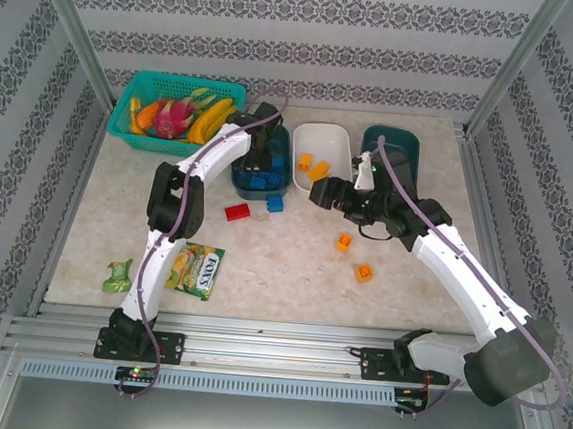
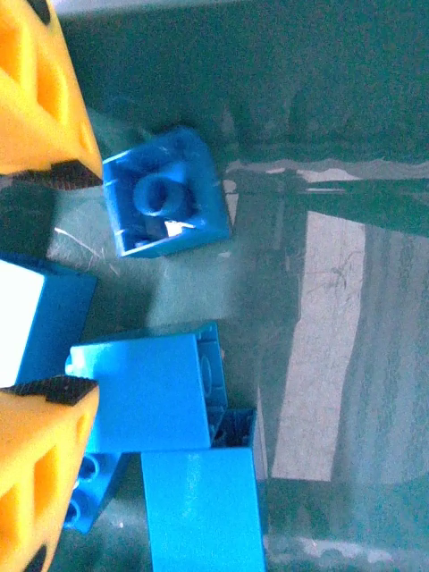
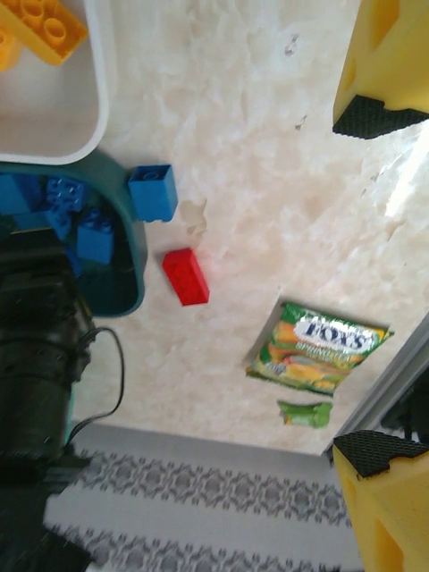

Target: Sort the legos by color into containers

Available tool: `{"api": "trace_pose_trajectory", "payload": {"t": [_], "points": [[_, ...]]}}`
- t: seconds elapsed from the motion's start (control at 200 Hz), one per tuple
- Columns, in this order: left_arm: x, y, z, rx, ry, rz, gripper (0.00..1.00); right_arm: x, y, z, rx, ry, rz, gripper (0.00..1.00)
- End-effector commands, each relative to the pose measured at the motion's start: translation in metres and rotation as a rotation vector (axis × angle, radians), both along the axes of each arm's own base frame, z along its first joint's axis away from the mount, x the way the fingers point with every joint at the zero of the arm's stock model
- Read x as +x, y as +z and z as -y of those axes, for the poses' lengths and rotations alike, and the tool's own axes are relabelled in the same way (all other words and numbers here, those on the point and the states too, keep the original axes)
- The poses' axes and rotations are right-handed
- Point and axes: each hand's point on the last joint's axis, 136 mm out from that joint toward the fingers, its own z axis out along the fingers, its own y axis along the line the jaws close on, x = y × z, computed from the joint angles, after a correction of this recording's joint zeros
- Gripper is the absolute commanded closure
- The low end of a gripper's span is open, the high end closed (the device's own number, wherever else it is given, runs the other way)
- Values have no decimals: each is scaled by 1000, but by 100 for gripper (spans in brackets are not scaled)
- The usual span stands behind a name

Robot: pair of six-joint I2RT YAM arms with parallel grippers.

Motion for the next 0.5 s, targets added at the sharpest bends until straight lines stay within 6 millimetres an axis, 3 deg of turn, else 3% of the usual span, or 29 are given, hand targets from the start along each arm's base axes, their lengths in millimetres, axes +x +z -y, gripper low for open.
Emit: {"api": "trace_pose_trajectory", "payload": {"t": [0.0, 0.12, 0.22, 0.36, 0.495], "points": [[-1, 65, -2, -67, 19, 91, 38, 1, -6, -5, -110, 27, 48, 13], [-14, 110, -1, -135, 34, 160, 33, -2, -30, -29, -225, 101, 75, 11], [-41, 137, -12, -182, 63, 194, 28, -1, -53, -57, -327, 161, 102, 8], [-98, 147, -49, -259, 165, 206, 23, 3, -76, -102, -432, 223, 114, 3], [-164, 140, -83, -322, 253, 212, 19, 11, -96, -141, -516, 244, 134, 2]]}}
